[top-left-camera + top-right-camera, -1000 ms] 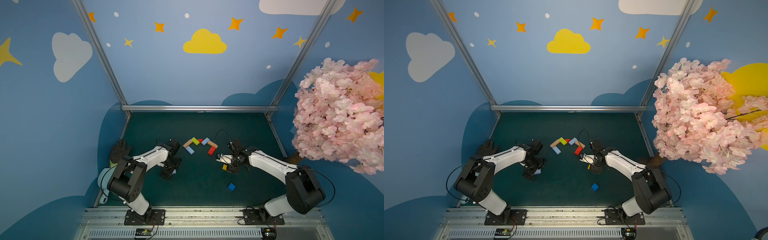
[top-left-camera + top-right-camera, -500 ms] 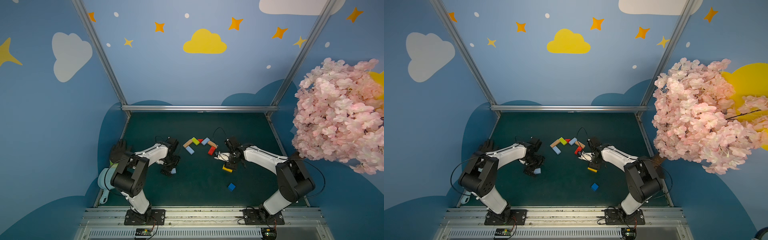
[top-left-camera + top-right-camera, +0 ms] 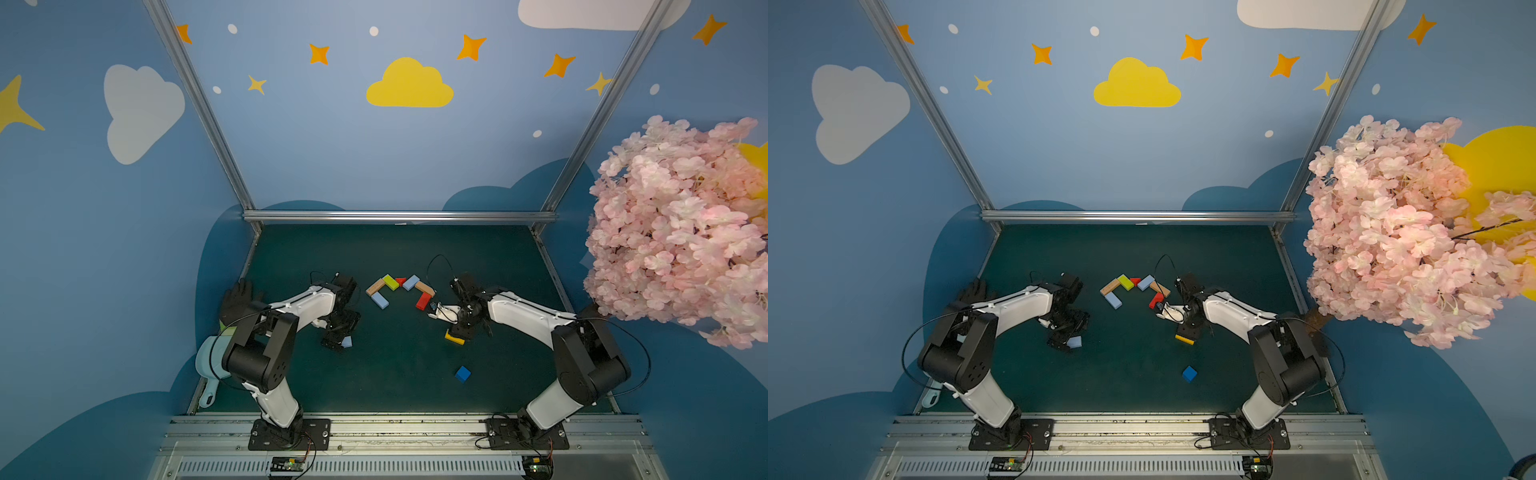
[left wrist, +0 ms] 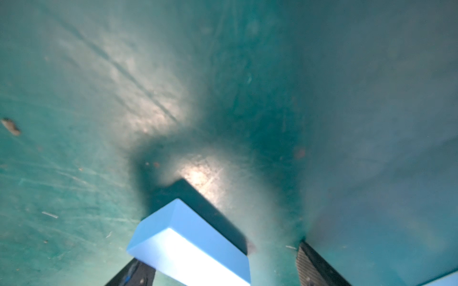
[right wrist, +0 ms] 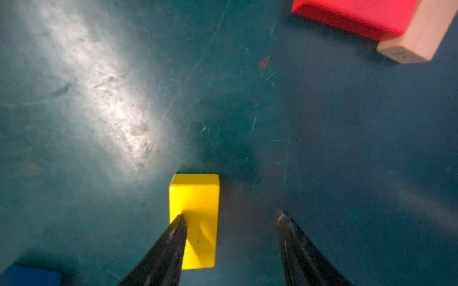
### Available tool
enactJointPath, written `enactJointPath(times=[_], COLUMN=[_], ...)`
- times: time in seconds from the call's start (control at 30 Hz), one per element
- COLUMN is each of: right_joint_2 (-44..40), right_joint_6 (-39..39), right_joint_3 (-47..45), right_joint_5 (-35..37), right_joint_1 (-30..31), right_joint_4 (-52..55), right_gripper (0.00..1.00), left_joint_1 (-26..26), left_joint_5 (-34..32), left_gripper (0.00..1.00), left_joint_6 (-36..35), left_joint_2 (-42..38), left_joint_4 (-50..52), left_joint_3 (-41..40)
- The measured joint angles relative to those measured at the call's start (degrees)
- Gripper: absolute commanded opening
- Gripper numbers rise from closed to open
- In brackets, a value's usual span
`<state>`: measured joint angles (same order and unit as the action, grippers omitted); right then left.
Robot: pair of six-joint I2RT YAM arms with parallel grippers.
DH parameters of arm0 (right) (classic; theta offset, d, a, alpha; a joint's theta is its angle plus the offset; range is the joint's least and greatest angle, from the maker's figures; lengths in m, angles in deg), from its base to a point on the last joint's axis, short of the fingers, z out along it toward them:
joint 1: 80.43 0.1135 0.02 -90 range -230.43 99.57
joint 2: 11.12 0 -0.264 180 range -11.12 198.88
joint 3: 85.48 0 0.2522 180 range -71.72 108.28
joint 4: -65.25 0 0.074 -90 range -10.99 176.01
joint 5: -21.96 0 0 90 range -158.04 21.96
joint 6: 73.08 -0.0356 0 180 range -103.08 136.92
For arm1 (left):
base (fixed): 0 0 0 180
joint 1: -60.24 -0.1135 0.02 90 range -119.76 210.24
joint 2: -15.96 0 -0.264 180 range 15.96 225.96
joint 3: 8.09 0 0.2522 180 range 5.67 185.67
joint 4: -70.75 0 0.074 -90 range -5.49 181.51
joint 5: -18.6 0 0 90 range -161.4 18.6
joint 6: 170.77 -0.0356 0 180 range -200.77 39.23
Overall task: Assemble a heart with building blocks
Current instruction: Pick up the building block from the center of the board.
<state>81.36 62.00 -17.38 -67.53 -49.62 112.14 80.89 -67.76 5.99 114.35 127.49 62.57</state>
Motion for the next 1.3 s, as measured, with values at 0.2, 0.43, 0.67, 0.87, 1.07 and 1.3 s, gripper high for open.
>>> enactJointPath(times=[0.2, 0.43, 0.67, 0.87, 1.07, 1.3], right_joint_2=[-0.61, -0.66, 0.09, 1.44, 1.70, 1.99], right_joint_6=[-0.17, -1.40, -2.84, -4.17, -5.03, -8.79], right_joint_3=[-3.48, -4.09, -3.65, -2.12, -1.79, -0.94], right_joint_5=[-0.79, -0.63, -1.55, -2.05, -2.32, -2.73], right_joint_1=[1.31, 0.85, -0.02, 0.04, 0.48, 0.55], right_joint_4=[1.75, 1.40, 1.88, 3.52, 3.89, 4.07], right_gripper=[0.61, 0.48, 0.32, 0.17, 0.00, 0.00], left_joint_1=[0.07, 0.55, 1.20, 1.51, 1.62, 1.79], left_joint_5=[-0.04, -0.42, -0.13, 0.11, 0.04, -0.61], left_gripper=[0.89, 0.80, 0.59, 0.43, 0.32, 0.23], left_joint_6=[0.04, 0.17, 0.63, 1.03, 1.33, 0.98], left_joint_2=[-0.15, -0.24, -0.24, -0.31, -1.81, -2.62], left_joint_4=[-0.26, -0.48, -0.50, -0.48, -1.07, -0.55], left_joint_3=[-0.24, -0.39, -0.39, -0.44, -2.12, -2.80])
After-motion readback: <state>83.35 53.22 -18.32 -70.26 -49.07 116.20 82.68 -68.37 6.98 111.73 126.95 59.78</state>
